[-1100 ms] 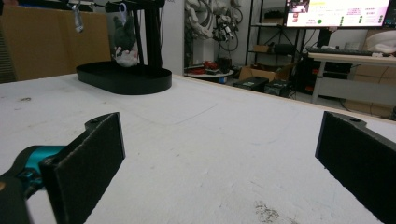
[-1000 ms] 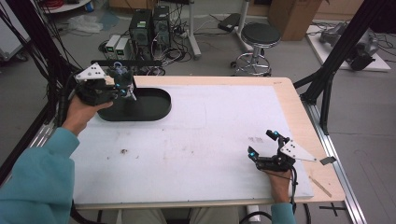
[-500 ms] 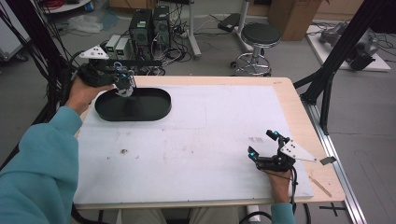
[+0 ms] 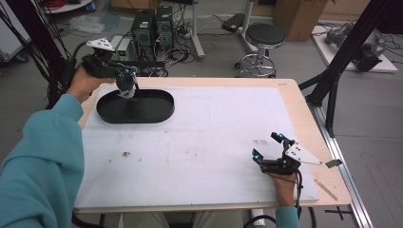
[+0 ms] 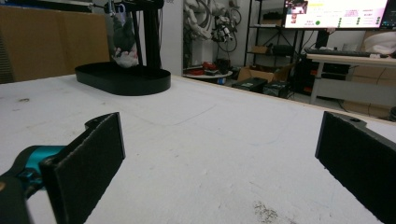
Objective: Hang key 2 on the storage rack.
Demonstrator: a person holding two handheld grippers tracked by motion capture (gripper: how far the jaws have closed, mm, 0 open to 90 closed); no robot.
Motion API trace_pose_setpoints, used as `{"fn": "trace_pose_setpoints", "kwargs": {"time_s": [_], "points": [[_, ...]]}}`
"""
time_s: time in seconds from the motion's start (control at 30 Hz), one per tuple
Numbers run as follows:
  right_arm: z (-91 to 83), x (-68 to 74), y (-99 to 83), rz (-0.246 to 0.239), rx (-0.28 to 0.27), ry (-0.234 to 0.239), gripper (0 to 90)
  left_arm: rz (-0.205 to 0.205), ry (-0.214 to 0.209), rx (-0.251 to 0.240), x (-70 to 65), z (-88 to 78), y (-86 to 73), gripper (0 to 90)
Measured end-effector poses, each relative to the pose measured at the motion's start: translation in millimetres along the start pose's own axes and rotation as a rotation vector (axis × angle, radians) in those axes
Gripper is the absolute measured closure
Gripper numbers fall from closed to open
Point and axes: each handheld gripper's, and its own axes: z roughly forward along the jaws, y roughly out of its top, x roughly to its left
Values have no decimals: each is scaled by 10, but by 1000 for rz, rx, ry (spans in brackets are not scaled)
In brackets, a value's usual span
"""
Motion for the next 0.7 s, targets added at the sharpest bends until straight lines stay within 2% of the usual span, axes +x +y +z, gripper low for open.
{"fn": "trace_pose_setpoints", "kwargs": {"time_s": [0.27,0.7], "points": [[1,1,0,1,0,-1,6,23,-28,52,80,58,76,881],[0,5,0,4,4,-1,6,17,-26,85,155,168,61,881]]}}
